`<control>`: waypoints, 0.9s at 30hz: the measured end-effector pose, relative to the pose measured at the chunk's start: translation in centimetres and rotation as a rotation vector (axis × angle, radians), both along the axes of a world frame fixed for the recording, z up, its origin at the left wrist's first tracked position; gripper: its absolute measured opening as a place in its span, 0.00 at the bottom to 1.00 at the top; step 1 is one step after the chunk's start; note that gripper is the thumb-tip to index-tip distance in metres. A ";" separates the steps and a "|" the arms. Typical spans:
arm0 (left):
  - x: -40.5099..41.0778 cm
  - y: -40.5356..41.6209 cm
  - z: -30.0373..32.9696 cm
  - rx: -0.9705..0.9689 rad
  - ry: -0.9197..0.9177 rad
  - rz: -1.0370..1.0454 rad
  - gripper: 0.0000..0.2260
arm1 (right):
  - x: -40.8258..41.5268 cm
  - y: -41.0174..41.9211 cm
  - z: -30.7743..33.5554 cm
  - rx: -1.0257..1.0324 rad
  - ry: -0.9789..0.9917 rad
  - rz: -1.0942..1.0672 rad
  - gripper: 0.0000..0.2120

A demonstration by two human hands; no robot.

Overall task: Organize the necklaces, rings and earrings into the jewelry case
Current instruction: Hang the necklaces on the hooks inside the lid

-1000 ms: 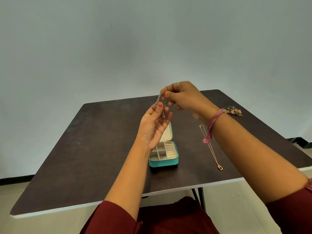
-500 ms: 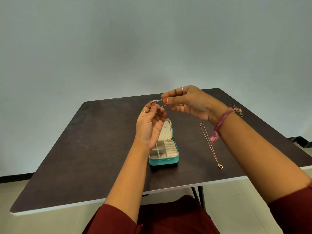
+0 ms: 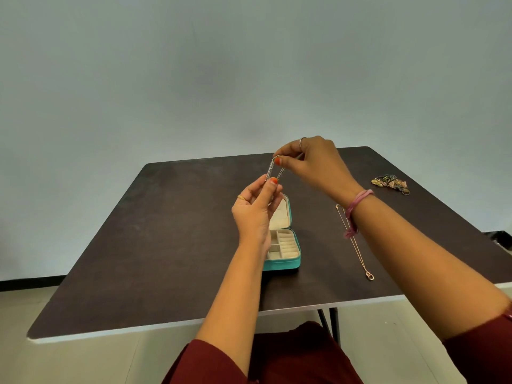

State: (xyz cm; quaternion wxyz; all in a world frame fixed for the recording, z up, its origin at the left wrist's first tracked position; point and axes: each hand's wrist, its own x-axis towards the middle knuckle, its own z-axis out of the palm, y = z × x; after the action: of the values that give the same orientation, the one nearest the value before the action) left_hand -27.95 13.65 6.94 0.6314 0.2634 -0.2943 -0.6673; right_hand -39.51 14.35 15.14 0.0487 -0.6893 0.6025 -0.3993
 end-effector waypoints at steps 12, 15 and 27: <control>1.3 -2.2 -0.7 0.030 0.091 -0.208 0.11 | 0.7 -1.8 -0.6 -0.102 0.058 -0.002 0.08; 2.4 -3.6 -2.4 0.023 -0.145 -0.137 0.13 | 0.3 -2.5 -0.8 -0.045 0.127 0.006 0.09; 3.7 -5.9 -10.2 -0.071 -1.171 0.120 0.25 | -0.2 -3.6 -5.1 0.046 0.283 -0.033 0.10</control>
State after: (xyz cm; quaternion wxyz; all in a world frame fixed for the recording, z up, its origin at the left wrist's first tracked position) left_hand -24.26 7.71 -3.29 0.4088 0.5830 -0.6007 -0.3635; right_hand -39.67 10.75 10.08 -0.0277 -0.7276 0.6235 -0.2849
